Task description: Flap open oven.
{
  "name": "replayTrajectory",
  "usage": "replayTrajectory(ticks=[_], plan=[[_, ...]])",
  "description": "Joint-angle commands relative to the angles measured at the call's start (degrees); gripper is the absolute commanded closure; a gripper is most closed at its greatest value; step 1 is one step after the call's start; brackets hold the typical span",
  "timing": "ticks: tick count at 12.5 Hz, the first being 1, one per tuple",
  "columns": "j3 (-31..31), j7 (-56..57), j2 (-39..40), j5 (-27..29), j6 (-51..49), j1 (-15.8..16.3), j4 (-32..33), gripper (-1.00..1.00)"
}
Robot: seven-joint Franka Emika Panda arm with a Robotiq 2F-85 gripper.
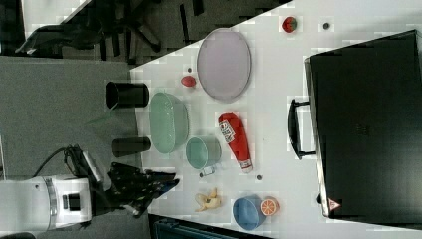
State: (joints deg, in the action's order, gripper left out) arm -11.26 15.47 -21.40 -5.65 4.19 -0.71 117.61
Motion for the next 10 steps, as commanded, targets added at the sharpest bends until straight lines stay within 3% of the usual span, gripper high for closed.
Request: replayTrajectory(ticks=[1, 5, 10], plan=[[-4.2, 19.4, 1.0, -4.6, 3.6, -1.3, 1.1, 0.65], [-8.8, 36.1, 6.1, -6.2, 11.5, -1.5, 3.0, 0.65], [-12.8, 47.7, 15.9, -6.2, 25.9, -1.6, 3.1, 0.65]])
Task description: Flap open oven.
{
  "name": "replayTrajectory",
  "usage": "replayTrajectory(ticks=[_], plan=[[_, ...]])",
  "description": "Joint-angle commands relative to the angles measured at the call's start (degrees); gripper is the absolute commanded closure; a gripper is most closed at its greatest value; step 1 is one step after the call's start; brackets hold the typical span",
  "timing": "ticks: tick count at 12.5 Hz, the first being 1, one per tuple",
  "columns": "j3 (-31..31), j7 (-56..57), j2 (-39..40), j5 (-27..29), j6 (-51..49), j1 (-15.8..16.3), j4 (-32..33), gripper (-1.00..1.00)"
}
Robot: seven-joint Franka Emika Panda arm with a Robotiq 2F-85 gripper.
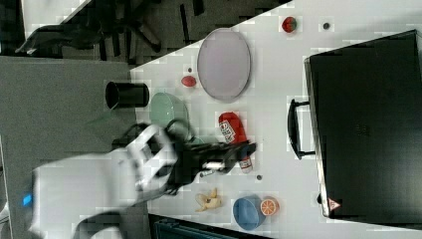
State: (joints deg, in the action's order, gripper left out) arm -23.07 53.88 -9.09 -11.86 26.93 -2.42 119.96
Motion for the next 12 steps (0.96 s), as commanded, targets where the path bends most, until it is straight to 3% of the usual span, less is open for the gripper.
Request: replayTrajectory(ticks=[1, 12], plan=[[-1.3, 9.8, 5.4, 0.0, 4.3, 0.1, 0.7, 0.65], [-2.4, 9.7, 18.2, 0.4, 21.9, 0.0, 7.0, 0.65]])
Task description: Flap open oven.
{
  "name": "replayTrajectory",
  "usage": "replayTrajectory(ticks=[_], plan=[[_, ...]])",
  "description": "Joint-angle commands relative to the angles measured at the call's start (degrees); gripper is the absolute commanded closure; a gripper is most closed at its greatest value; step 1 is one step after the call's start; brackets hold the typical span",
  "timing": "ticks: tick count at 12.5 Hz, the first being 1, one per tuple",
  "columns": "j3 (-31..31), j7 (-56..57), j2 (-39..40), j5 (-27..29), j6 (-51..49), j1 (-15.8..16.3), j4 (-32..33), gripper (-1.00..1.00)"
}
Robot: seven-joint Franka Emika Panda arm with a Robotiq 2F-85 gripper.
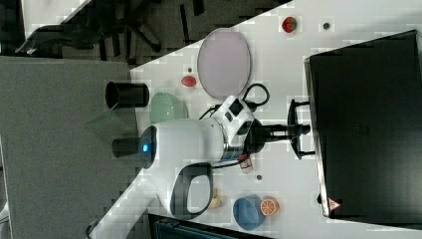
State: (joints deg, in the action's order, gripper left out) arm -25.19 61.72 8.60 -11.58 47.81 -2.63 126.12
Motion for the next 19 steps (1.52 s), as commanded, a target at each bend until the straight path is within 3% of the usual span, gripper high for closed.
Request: replayTrajectory(ticks=[1, 6, 14, 19], plan=[[-0.2, 1.7, 0.7, 0.1, 0.9, 0.2, 1.2, 0.65], [0.5, -2.4, 1.2, -2.6, 0.9, 1.9, 1.9, 0.65], [5.2, -24.9, 1.6, -18.0, 0.7, 8.5, 7.0, 0.65], [10.0, -43.6, 7.1, -33.1, -0.4, 10.8, 7.2, 0.65]])
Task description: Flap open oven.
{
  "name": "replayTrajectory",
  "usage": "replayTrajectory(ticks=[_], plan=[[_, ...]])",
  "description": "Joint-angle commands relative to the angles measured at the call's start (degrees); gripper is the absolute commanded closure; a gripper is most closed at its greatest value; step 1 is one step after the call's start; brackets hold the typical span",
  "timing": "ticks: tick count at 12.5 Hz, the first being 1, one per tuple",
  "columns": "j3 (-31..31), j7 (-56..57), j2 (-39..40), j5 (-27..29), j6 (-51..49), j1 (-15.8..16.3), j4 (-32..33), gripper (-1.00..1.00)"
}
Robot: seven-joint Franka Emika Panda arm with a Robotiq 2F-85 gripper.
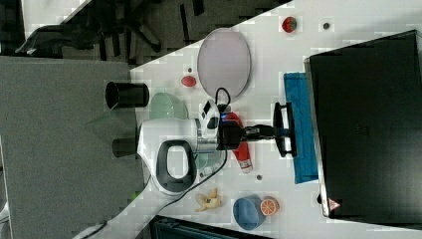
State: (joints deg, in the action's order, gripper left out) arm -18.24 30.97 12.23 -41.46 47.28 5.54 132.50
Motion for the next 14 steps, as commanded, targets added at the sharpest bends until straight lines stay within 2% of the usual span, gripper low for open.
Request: replayTrajectory(ticks=[1, 4, 8, 11, 12, 14], plan=[[3.8, -16.5, 5.1, -4.1, 0.1, 3.0, 0.5, 0.65], [4.7, -24.2, 10.8, -6.3, 0.2, 4.5, -1.4, 0.65], [5.2, -24.4, 17.8, -6.3, 3.2, 5.5, -5.6, 0.65], [5.3, -24.4, 16.6, -5.1, 3.8, 5.5, -7.1, 0.65], [5.3, -24.4, 14.7, -2.1, 3.9, 5.5, -7.2, 0.65], [5.1, -24.3, 9.1, 8.6, 3.6, 5.3, -7.2, 0.65]])
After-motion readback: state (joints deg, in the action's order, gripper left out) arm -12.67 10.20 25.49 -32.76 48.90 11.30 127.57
